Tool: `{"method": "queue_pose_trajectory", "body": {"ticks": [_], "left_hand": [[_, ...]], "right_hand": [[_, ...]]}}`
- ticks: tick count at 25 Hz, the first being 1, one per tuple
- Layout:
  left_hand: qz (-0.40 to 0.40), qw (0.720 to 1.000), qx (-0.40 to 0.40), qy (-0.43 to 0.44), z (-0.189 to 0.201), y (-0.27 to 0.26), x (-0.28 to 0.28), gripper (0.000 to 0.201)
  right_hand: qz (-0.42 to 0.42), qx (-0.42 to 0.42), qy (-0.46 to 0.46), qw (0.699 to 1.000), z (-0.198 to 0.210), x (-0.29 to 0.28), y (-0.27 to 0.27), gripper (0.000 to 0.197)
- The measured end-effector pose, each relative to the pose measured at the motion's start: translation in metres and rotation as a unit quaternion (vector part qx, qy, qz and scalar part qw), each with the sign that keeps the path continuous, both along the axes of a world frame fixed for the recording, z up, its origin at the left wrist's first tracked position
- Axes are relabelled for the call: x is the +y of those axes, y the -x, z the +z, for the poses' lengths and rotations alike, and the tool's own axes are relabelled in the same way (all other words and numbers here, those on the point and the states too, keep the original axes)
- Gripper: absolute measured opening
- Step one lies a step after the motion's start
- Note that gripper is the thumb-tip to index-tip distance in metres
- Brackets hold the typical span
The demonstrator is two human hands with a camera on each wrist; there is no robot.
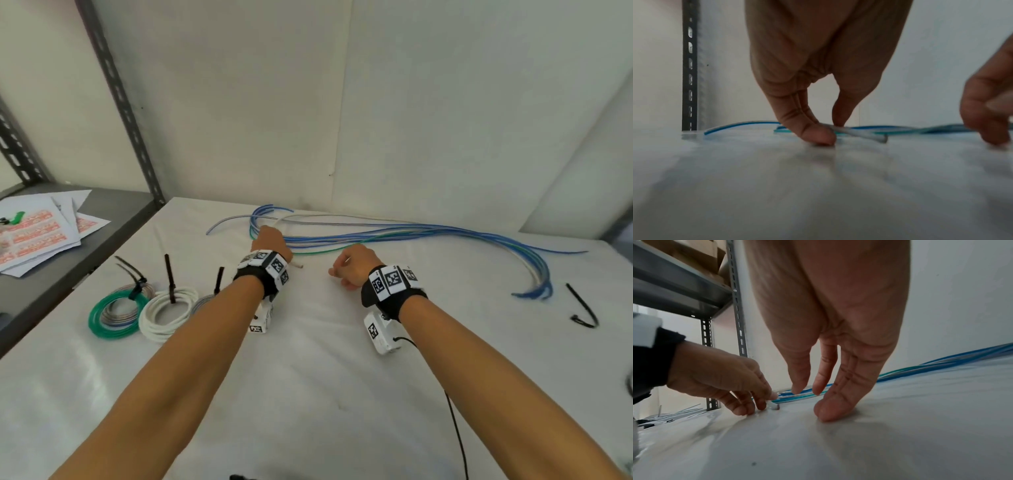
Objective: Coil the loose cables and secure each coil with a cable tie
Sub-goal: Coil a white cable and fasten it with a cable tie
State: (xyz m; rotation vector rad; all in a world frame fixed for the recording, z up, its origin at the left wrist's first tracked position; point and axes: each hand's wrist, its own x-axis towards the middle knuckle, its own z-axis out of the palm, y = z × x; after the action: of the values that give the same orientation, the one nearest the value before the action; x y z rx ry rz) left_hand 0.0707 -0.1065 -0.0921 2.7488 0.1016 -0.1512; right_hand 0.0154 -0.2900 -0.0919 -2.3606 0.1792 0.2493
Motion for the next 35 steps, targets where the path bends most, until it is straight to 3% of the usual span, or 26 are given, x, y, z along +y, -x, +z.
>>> {"method": "queue_pose_trajectory", "body": {"ticks": [3, 5, 7, 10, 13, 16, 20, 23, 25, 26, 28, 31, 35], "left_hand": [[0.032, 0.990, -0.010, 0.135, 0.003, -0.010, -0.002, 0.041], [0.023, 0.953, -0.048, 0.299, 0.008, -0.007, -0.007, 0.021], [0.003, 0.912, -0.100, 0.397, 0.016, 0.002, -0.018, 0.026], [-0.114, 0.895, -0.184, 0.391, 0.044, 0.037, -0.044, 0.016], [-0.228, 0.875, -0.246, 0.348, 0.064, 0.072, -0.062, 0.040], [-0.301, 0.854, -0.249, 0.343, 0.083, 0.101, -0.074, 0.049], [-0.330, 0.796, -0.210, 0.462, 0.123, 0.133, -0.084, 0.054], [-0.311, 0.708, -0.183, 0.607, 0.161, 0.141, -0.082, 0.045], [-0.284, 0.643, -0.151, 0.695, 0.176, 0.133, -0.073, 0.034], [-0.273, 0.627, -0.144, 0.715, 0.177, 0.127, -0.069, 0.031], [-0.258, 0.624, -0.137, 0.725, 0.171, 0.119, -0.067, 0.025], [-0.250, 0.663, -0.133, 0.693, 0.148, 0.114, -0.079, 0.023], [-0.246, 0.707, -0.112, 0.653, 0.127, 0.106, -0.088, 0.024]], "right_hand": [[0.004, 0.005, -0.012, 1.000, -0.001, -0.012, -0.004, 0.019], [-0.012, -0.002, -0.021, 1.000, -0.001, -0.017, -0.010, 0.019], [-0.051, -0.020, -0.024, 0.998, -0.001, -0.021, -0.017, 0.048], [-0.126, -0.145, -0.075, 0.979, 0.017, -0.029, -0.013, 0.093], [-0.177, -0.270, -0.092, 0.942, 0.050, -0.044, -0.005, 0.104], [-0.163, -0.294, -0.055, 0.940, 0.069, -0.054, -0.004, 0.088], [-0.102, -0.249, 0.009, 0.963, 0.066, -0.057, -0.011, 0.015], [-0.117, -0.203, 0.050, 0.971, 0.048, -0.072, -0.014, 0.014], [-0.144, -0.145, 0.139, 0.969, 0.039, -0.088, -0.009, 0.024], [-0.158, -0.117, 0.186, 0.963, 0.039, -0.095, -0.005, 0.029], [-0.174, -0.129, 0.213, 0.953, 0.046, -0.102, 0.001, 0.032], [-0.215, -0.294, 0.080, 0.928, 0.068, -0.108, 0.001, 0.030], [-0.272, -0.468, -0.197, 0.818, 0.103, -0.112, 0.000, 0.025]]}}
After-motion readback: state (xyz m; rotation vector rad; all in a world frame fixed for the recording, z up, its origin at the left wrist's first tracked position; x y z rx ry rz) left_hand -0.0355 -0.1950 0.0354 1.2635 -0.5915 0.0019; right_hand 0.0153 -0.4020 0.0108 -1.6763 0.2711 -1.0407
